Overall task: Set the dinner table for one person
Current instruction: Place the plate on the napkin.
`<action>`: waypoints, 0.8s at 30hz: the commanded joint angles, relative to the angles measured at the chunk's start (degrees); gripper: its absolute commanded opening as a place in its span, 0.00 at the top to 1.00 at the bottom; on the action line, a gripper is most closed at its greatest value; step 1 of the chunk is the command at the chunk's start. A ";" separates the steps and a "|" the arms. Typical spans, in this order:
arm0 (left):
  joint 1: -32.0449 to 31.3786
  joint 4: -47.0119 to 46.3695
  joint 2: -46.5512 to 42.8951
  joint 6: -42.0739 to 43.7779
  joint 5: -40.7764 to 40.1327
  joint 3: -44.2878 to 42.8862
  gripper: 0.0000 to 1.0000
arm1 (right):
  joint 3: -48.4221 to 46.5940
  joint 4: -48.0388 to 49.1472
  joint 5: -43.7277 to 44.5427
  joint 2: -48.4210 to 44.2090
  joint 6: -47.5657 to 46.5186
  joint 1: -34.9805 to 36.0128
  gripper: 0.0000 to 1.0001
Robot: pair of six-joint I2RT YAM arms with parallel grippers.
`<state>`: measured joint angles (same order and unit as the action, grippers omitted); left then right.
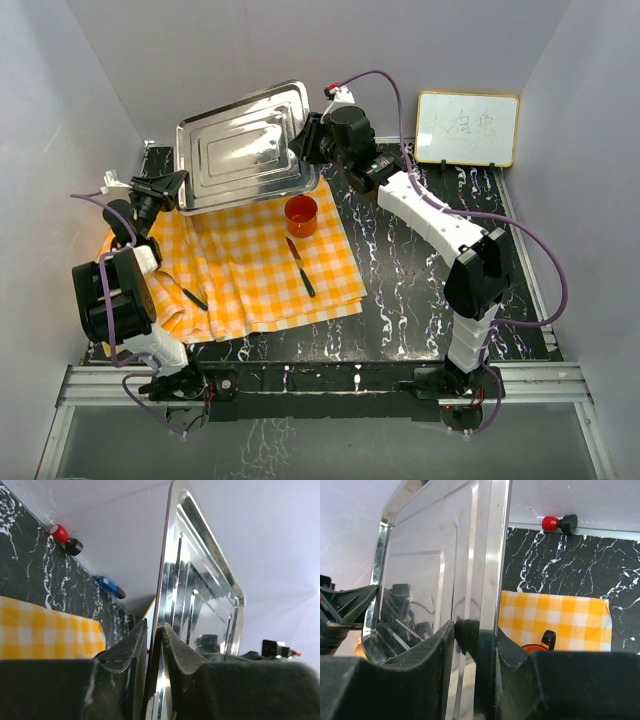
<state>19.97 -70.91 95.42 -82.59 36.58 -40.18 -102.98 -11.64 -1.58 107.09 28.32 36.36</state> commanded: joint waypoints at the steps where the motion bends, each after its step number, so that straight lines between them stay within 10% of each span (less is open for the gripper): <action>1: -7.65 10.21 -14.78 10.99 20.47 -5.47 1.00 | 0.75 3.57 -15.46 3.17 -1.73 8.28 0.84; 13: -0.80 71.23 -24.39 43.98 13.87 -15.08 1.00 | 2.09 3.20 -19.33 3.23 0.05 7.27 0.87; 24: 0.07 46.48 -20.75 29.79 24.55 -8.77 1.00 | 3.27 1.93 -12.22 1.49 -2.30 7.06 0.85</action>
<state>24.69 -12.80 75.44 -45.12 39.00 -51.09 -101.34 -13.96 -9.56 109.12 35.29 35.53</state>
